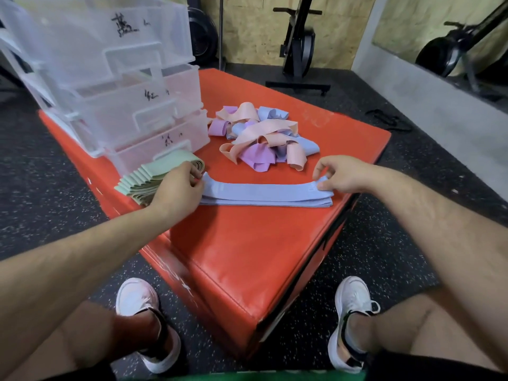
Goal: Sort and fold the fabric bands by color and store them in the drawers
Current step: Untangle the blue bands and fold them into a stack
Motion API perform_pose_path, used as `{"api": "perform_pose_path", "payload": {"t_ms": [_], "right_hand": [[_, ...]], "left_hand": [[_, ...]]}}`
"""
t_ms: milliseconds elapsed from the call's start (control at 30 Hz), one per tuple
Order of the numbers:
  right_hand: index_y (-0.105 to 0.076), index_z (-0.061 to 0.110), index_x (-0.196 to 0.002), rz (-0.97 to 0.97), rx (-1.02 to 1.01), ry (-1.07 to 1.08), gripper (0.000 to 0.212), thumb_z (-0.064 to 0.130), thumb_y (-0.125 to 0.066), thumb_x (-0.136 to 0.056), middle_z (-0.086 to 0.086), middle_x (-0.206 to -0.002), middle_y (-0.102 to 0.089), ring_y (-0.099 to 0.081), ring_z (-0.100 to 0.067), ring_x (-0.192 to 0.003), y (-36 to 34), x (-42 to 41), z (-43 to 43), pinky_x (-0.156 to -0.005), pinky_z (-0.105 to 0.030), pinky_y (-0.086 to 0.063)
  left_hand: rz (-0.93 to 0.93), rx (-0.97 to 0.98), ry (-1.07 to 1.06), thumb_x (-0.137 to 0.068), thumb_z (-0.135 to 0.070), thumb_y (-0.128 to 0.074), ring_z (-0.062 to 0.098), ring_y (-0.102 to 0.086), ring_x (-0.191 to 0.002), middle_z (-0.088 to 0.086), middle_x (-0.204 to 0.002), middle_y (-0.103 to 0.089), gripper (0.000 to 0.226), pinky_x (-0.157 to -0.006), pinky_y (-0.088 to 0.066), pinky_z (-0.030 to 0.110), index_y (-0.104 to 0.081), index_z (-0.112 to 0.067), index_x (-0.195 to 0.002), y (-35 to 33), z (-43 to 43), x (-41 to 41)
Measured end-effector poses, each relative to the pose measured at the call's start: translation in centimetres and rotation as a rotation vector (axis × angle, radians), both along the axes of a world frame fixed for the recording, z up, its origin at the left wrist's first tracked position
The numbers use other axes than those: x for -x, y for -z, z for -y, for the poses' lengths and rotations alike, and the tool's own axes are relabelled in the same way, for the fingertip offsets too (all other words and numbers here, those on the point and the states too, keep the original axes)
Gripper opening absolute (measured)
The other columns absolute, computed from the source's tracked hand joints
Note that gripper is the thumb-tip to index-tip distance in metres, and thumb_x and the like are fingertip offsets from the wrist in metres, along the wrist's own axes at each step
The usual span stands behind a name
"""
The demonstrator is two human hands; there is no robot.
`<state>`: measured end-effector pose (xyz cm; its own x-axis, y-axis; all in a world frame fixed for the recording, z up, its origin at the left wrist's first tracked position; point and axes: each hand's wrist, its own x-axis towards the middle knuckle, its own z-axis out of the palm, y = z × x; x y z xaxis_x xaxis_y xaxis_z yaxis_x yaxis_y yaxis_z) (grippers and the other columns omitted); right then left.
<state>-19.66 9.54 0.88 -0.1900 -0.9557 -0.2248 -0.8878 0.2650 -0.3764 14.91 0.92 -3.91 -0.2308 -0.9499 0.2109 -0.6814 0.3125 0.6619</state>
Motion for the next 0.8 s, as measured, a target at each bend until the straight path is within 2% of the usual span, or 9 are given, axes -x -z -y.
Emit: {"api": "perform_pose_path", "payload": {"t_ms": [200,233,333,400,500,533,633,700,800], "right_hand": [[-0.065,0.025,-0.093,-0.103,0.016,-0.056,0.013,0.027,-0.075,-0.084,0.001,-0.089,-0.063,-0.058,-0.019,-0.077,1.5,-0.2,-0.5,-0.066,-0.03,-0.045],[-0.066,0.026,-0.093,-0.128,0.021,-0.072,0.013,0.029,-0.074,-0.084,0.001,-0.093,-0.061,-0.058,-0.018,-0.082,1.6,-0.2,-0.5,-0.069,-0.03,-0.046],[-0.065,0.035,-0.101,-0.212,0.041,-0.129,0.019,0.036,-0.072,-0.084,0.003,-0.112,-0.051,-0.052,-0.018,-0.105,1.9,0.2,-0.4,-0.095,-0.038,-0.046],[-0.061,0.038,-0.117,-0.212,0.038,-0.213,0.034,0.041,-0.071,-0.084,0.006,-0.126,-0.052,-0.048,-0.018,-0.118,1.7,-0.1,-0.5,-0.104,-0.04,-0.042],[-0.055,0.036,-0.134,-0.125,0.019,-0.307,0.054,0.043,-0.074,-0.084,0.013,-0.133,-0.054,-0.05,-0.009,-0.122,1.4,-1.3,-1.0,-0.107,-0.032,-0.04],[-0.055,0.035,-0.136,-0.129,0.017,-0.323,0.056,0.041,-0.075,-0.084,0.014,-0.133,-0.054,-0.049,-0.007,-0.122,1.5,-1.7,-1.1,-0.106,-0.029,-0.039],[-0.057,0.036,-0.133,-0.193,0.043,-0.377,0.05,0.04,-0.073,-0.086,0.011,-0.133,-0.054,-0.049,-0.01,-0.122,1.7,-2.1,-0.9,-0.102,-0.027,-0.038],[-0.059,0.037,-0.131,-0.213,0.039,-0.391,0.048,0.042,-0.073,-0.086,0.008,-0.13,-0.054,-0.05,-0.012,-0.12,1.6,-2.2,-0.8,-0.102,-0.03,-0.039],[-0.059,0.04,-0.128,-0.223,0.017,-0.378,0.047,0.051,-0.07,-0.083,0.008,-0.125,-0.056,-0.052,-0.012,-0.114,1.7,-2.2,-0.5,-0.102,-0.034,-0.043]], "left_hand": [[0.161,0.156,0.114,-0.082,-0.006,-0.057,0.024,-0.049,-0.084,0.006,-0.09,-0.05,0.016,-0.072,-0.034,0.031,-0.052,-0.013,-0.096,1.0,0.5,-0.6],[0.174,0.164,0.108,-0.081,-0.005,-0.058,0.023,-0.047,-0.085,0.005,-0.092,-0.047,0.017,-0.075,-0.035,0.03,-0.052,-0.012,-0.096,1.1,0.5,-0.7],[0.216,0.29,0.15,-0.075,-0.003,-0.057,0.029,-0.046,-0.091,0.007,-0.098,-0.046,0.021,-0.081,-0.038,0.035,-0.056,-0.01,-0.095,1.3,0.5,-0.5],[0.292,0.362,0.263,-0.077,-0.018,-0.058,0.031,-0.052,-0.099,0.004,-0.105,-0.055,0.024,-0.086,-0.041,0.039,-0.06,-0.015,-0.1,1.2,0.7,-0.2],[0.384,0.284,0.501,-0.084,-0.053,-0.053,0.017,-0.054,-0.118,-0.008,-0.125,-0.057,0.044,-0.099,-0.043,0.041,-0.06,-0.031,-0.122,1.0,1.0,0.4],[0.383,0.262,0.567,-0.085,-0.059,-0.052,0.014,-0.054,-0.12,-0.009,-0.129,-0.058,0.049,-0.101,-0.043,0.038,-0.06,-0.032,-0.126,1.1,1.0,0.6],[0.304,0.221,0.656,-0.088,-0.046,-0.059,0.011,-0.058,-0.109,-0.008,-0.118,-0.062,0.038,-0.096,-0.044,0.026,-0.067,-0.027,-0.12,1.3,1.0,1.1],[0.304,0.197,0.657,-0.086,-0.041,-0.062,0.01,-0.058,-0.104,-0.009,-0.113,-0.06,0.033,-0.094,-0.046,0.028,-0.068,-0.028,-0.116,1.0,1.2,1.3],[0.374,0.174,0.637,-0.08,-0.053,-0.056,0.01,-0.058,-0.103,-0.01,-0.111,-0.058,0.041,-0.094,-0.048,0.034,-0.067,-0.032,-0.113,0.5,1.7,1.6]]}}
